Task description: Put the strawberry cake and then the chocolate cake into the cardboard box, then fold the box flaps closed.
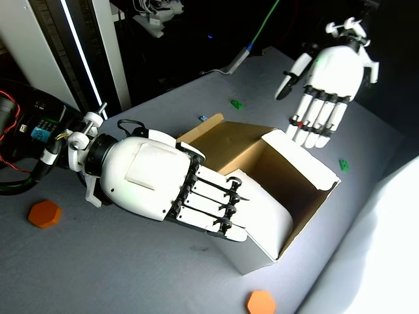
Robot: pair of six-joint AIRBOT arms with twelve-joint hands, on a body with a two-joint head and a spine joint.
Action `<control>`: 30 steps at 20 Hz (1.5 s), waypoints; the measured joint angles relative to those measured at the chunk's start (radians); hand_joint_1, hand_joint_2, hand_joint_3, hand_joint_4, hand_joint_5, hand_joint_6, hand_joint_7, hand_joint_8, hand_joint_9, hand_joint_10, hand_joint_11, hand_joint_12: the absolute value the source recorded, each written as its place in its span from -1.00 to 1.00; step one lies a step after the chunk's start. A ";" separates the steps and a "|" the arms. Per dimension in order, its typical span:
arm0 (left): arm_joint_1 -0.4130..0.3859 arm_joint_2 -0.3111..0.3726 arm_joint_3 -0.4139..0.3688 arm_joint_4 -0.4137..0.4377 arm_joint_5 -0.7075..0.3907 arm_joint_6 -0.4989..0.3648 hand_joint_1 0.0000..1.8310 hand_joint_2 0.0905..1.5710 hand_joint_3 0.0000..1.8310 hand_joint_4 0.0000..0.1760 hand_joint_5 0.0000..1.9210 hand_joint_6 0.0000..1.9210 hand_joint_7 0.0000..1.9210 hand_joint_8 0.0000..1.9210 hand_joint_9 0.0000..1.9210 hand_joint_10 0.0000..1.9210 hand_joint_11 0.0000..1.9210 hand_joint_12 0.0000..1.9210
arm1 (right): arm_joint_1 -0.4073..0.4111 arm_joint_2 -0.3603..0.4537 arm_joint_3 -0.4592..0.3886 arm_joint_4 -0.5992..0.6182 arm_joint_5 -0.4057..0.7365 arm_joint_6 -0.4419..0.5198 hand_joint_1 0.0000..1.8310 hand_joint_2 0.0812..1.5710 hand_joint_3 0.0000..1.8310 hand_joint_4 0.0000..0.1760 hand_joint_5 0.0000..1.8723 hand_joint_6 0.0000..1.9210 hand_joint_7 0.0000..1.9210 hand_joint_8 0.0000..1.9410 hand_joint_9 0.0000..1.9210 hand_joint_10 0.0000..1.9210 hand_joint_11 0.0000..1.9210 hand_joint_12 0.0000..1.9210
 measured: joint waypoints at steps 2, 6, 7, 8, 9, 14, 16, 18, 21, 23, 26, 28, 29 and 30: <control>0.035 0.000 -0.022 -0.046 0.002 0.032 -0.97 0.66 -1.00 -0.98 -0.79 -0.99 -0.77 -1.00 -0.76 -1.00 -1.00 -0.23 | 0.027 0.019 -0.012 0.044 -0.026 0.003 -1.00 0.67 -1.00 -1.00 -0.88 -0.98 -0.82 -0.99 -0.87 -0.99 -0.99 -0.80; 0.072 0.007 -0.080 -0.090 0.031 0.077 -0.94 0.67 -1.00 -0.91 -0.79 -0.99 -0.76 -1.00 -0.73 -0.99 -1.00 -0.19 | 0.076 0.101 -0.056 0.100 -0.038 0.006 -1.00 0.66 -1.00 -1.00 -0.90 -0.98 -0.88 -0.99 -0.92 -0.98 -1.00 -1.00; 0.076 0.010 -0.097 -0.092 0.042 0.082 -0.91 0.68 -1.00 -0.88 -0.79 -1.00 -0.75 -1.00 -0.74 -1.00 -1.00 -0.18 | 0.080 0.122 -0.069 0.110 -0.038 0.007 -1.00 0.66 -1.00 -1.00 -0.91 -0.98 -0.86 -0.99 -0.91 -0.98 -0.99 -1.00; 0.082 0.012 -0.113 -0.101 0.046 0.083 -0.88 0.67 -1.00 -0.90 -0.80 -1.00 -0.76 -1.00 -0.75 -1.00 -1.00 -0.21 | 0.083 0.146 -0.084 0.117 -0.039 0.007 -1.00 0.67 -1.00 -1.00 -0.93 -0.99 -0.88 -0.99 -0.93 -0.99 -1.00 -1.00; 0.086 0.013 -0.124 -0.105 0.048 0.085 -0.86 0.67 -1.00 -0.92 -0.80 -1.00 -0.75 -1.00 -0.75 -1.00 -1.00 -0.22 | 0.083 0.163 -0.095 0.119 -0.039 0.007 -1.00 0.67 -1.00 -1.00 -0.96 -1.00 -0.90 -1.00 -0.95 -0.99 -1.00 -1.00; 0.145 0.072 -0.272 -0.148 0.056 0.154 -0.81 0.65 -1.00 -0.84 -0.78 -1.00 -0.75 -1.00 -0.74 -1.00 -1.00 -0.19 | 0.056 0.362 -0.173 0.163 -0.047 0.023 -1.00 0.69 -0.99 -1.00 -0.96 -1.00 -0.90 -1.00 -0.94 -0.99 -1.00 -1.00; 0.157 0.073 -0.301 -0.143 0.058 0.157 -0.81 0.65 -1.00 -0.84 -0.78 -0.99 -0.74 -1.00 -0.73 -0.99 -1.00 -0.18 | 0.038 0.419 -0.185 0.171 -0.044 0.024 -1.00 0.69 -0.99 -1.00 -0.95 -0.99 -0.90 -1.00 -0.93 -0.99 -1.00 -1.00; 0.166 0.073 -0.326 -0.169 0.065 0.157 -0.80 0.65 -1.00 -0.94 -0.75 -0.99 -0.73 -1.00 -0.73 -1.00 -1.00 -0.20 | 0.037 0.468 -0.203 0.169 -0.047 0.023 -1.00 0.68 -1.00 -1.00 -0.91 -0.98 -0.87 -0.99 -0.92 -0.98 -0.99 -1.00; 0.171 0.073 -0.378 -0.162 0.099 0.172 -0.83 0.66 -1.00 -0.90 -0.77 -1.00 -0.73 -1.00 -0.72 -0.99 -1.00 -0.18 | 0.015 0.513 -0.223 0.168 -0.020 0.003 -1.00 0.68 -1.00 -1.00 -0.92 -0.99 -0.88 -1.00 -0.93 -0.99 -1.00 -1.00; 0.174 0.073 -0.416 -0.167 0.108 0.175 -0.84 0.67 -1.00 -0.96 -0.78 -1.00 -0.74 -1.00 -0.72 -1.00 -1.00 -0.15 | 0.013 0.512 -0.225 0.195 0.004 0.001 -1.00 0.67 -1.00 -1.00 -0.88 -0.97 -0.82 -0.97 -0.90 -0.98 -1.00 -1.00; 0.141 0.074 -0.428 -0.159 0.110 0.159 -0.86 0.67 -1.00 -0.86 -0.77 -1.00 -0.73 -1.00 -0.73 -1.00 -1.00 -0.14 | 0.013 0.511 -0.228 0.245 0.007 0.000 -1.00 0.67 -1.00 -1.00 -0.92 -0.99 -0.85 -0.99 -0.92 -0.99 -1.00 -1.00; 0.095 0.088 -0.426 -0.146 0.093 0.129 -0.89 0.69 -1.00 -0.91 -0.80 -1.00 -0.76 -1.00 -0.76 -1.00 -1.00 -0.21 | 0.013 0.497 -0.232 0.241 0.012 0.000 -1.00 0.67 -1.00 -1.00 -0.94 -1.00 -0.90 -1.00 -0.95 -1.00 -1.00 -1.00; 0.063 0.092 -0.414 -0.140 0.077 0.094 -0.85 0.68 -1.00 -0.93 -0.79 -0.99 -0.77 -1.00 -0.76 -1.00 -1.00 -0.19 | 0.009 0.493 -0.235 0.243 0.011 0.000 -1.00 0.68 -1.00 -1.00 -0.93 -0.99 -0.89 -1.00 -0.94 -1.00 -1.00 -1.00; 0.019 0.097 -0.398 -0.131 0.074 0.058 -0.85 0.68 -1.00 -0.96 -0.77 -0.99 -0.77 -1.00 -0.75 -1.00 -1.00 -0.16 | 0.006 0.491 -0.238 0.243 0.005 0.000 -1.00 0.68 -1.00 -1.00 -0.93 -1.00 -0.89 -1.00 -0.94 -1.00 -1.00 -1.00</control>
